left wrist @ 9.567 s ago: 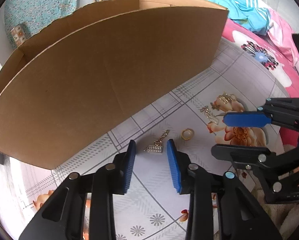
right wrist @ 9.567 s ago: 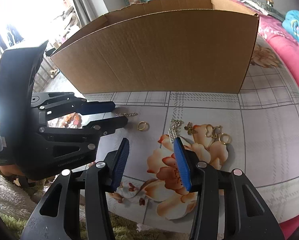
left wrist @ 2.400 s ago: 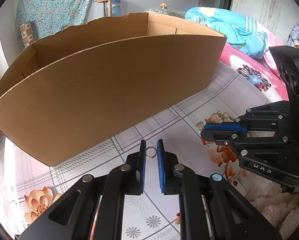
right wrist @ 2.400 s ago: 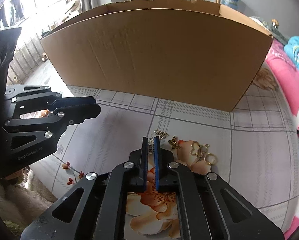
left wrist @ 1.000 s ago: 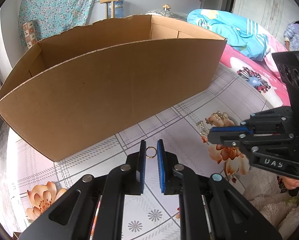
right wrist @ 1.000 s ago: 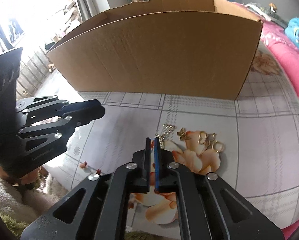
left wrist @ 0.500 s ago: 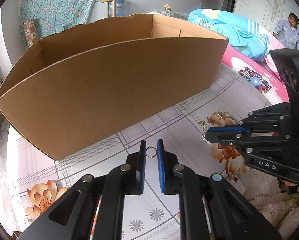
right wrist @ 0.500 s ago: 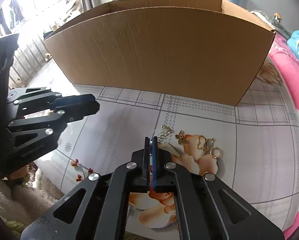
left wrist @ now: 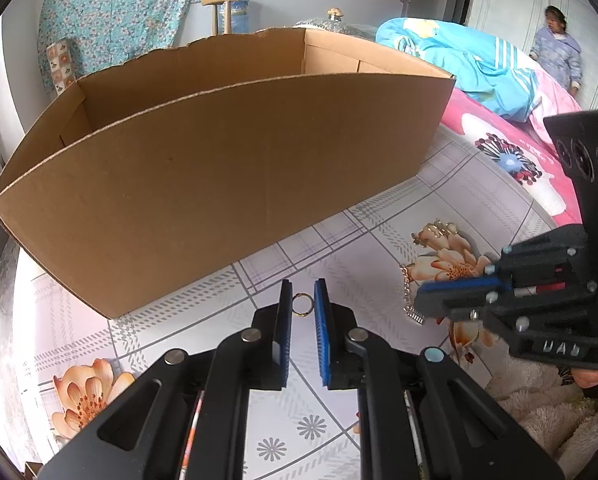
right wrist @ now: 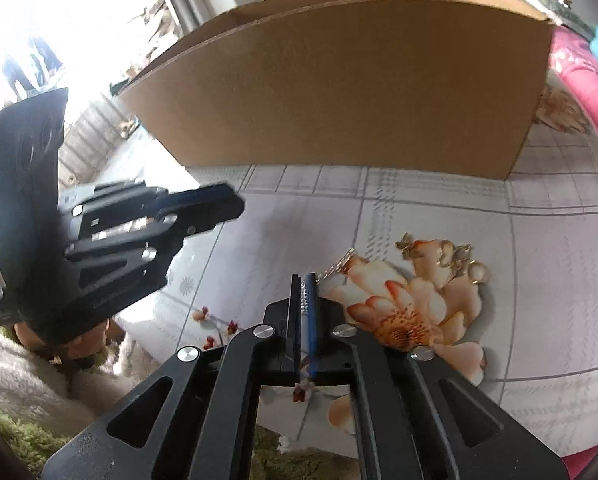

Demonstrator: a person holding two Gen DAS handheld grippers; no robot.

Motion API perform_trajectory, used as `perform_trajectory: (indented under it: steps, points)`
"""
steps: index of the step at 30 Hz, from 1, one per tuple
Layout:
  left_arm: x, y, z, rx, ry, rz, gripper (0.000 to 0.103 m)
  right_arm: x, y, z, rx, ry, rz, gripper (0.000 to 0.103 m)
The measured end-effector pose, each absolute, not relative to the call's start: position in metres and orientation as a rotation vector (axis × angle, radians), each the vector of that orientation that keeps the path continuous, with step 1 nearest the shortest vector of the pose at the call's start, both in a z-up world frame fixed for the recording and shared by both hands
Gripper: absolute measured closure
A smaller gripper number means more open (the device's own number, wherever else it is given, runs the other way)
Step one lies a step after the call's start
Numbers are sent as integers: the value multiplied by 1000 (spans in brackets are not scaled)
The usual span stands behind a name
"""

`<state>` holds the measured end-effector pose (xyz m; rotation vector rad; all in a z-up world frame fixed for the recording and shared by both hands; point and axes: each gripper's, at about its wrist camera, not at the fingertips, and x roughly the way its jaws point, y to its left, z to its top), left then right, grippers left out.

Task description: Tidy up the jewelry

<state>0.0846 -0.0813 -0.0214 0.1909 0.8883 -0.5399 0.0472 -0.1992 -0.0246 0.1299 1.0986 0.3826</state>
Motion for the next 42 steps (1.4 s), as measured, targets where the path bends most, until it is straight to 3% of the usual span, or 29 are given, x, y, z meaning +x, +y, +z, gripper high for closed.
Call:
perform_trajectory:
  steps: [3,8,11,14,25,34,38,42]
  points:
    - [84,-81,-21,191,887,-539,92,50,-212,-20,137,1083,346,90]
    - [85,-80,-21,188,889,-535,92,58,-214,-25,82,1077,270,89]
    - [85,-80,-21,189,891,-533,92,59,-200,-23,9,1062,251,90]
    - [85,-80,-21,188,890,-533,92,58,-184,-26,-46,1058,254,103]
    - [78,-79,-12,192,862,-529,92,51,-232,-8,230,1038,328,103]
    - [67,-81,-4,200,838,-530,92,36,-244,19,239,993,366,103]
    - [65,-80,-4,199,840,-528,92,36,-229,4,146,1035,343,80]
    - [65,-77,-5,190,843,-525,92,38,-217,-5,44,1052,283,77]
